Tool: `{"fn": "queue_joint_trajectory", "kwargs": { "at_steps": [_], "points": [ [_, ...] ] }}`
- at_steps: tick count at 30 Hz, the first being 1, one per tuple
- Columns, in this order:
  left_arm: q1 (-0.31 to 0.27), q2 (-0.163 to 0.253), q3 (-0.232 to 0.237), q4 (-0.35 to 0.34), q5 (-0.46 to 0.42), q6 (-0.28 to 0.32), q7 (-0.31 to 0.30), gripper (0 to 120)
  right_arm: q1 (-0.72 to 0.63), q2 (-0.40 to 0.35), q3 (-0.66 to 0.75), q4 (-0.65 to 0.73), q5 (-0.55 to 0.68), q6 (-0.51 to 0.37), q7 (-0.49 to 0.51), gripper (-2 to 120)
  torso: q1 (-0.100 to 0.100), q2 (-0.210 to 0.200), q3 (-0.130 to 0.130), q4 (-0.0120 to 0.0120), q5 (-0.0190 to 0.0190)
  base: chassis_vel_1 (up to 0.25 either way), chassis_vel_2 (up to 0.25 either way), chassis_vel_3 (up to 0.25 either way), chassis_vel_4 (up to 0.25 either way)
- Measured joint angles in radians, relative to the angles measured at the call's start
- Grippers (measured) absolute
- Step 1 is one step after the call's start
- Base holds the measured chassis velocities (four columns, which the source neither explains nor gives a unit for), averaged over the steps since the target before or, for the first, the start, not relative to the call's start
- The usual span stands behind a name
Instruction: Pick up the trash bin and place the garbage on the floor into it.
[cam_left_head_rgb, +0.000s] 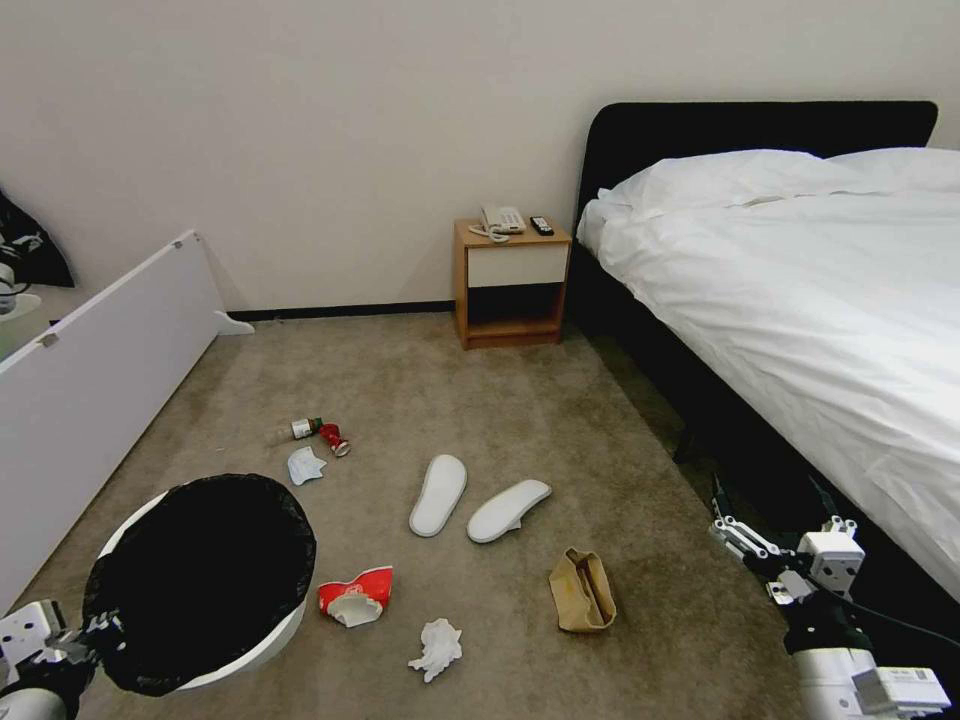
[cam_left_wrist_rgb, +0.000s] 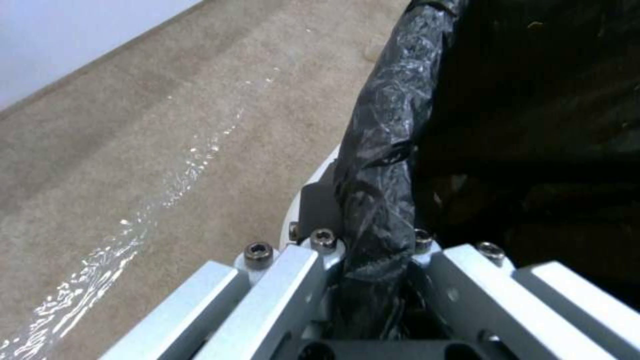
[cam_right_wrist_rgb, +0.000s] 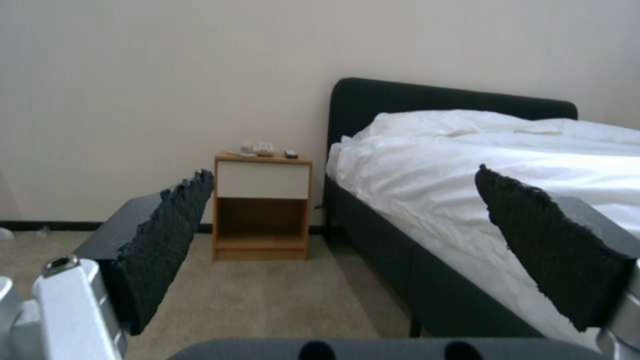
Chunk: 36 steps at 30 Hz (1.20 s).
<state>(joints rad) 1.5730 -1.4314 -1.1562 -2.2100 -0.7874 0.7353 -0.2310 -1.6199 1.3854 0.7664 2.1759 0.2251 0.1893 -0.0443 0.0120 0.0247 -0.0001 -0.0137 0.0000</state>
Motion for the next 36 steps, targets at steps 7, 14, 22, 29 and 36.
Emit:
{"fn": "queue_joint_trajectory", "kwargs": {
  "at_steps": [7, 14, 22, 29, 36],
  "points": [
    [0.001, -0.001, -0.002, 0.0, 0.0, 0.0, 0.001, 2, -0.001, 0.0, -0.006, -0.001, 0.0, 0.013, -0.012, 100, 0.0, 0.0, 0.0, -0.0001, 0.0, 0.0, 0.0, 0.0, 0.0],
    [0.003, 0.001, -0.02, 0.008, 0.005, 0.0, 0.006, 2, 0.001, -0.001, -0.015, -0.004, -0.012, 0.015, -0.014, 100, 0.0, 0.0, 0.0, 0.0, 0.0, 0.0, 0.0, 0.0, 0.0],
    [0.005, 0.006, -0.041, 0.016, 0.006, 0.0, 0.014, 2, 0.011, -0.021, -0.022, 0.01, -0.038, -0.058, 0.053, 100, 0.0, 0.0, 0.0, -0.0001, 0.0, 0.0, 0.0, 0.0, 0.0],
    [0.007, 0.009, -0.053, 0.027, 0.012, 0.0, 0.026, 2, 0.013, -0.063, -0.044, 0.05, 0.057, -0.251, 0.11, 100, 0.0, 0.0, 0.0, -0.0001, 0.0001, 0.0, 0.0, 0.0, 0.0],
    [0.009, 0.003, -0.05, 0.028, 0.023, 0.0, 0.032, 2, 0.031, -0.106, -0.068, 0.061, 0.217, -0.421, 0.166, 100, 0.0, 0.0, 0.0, -0.0001, 0.0001, 0.0, 0.0, 0.0, 0.0]
  ]
}}
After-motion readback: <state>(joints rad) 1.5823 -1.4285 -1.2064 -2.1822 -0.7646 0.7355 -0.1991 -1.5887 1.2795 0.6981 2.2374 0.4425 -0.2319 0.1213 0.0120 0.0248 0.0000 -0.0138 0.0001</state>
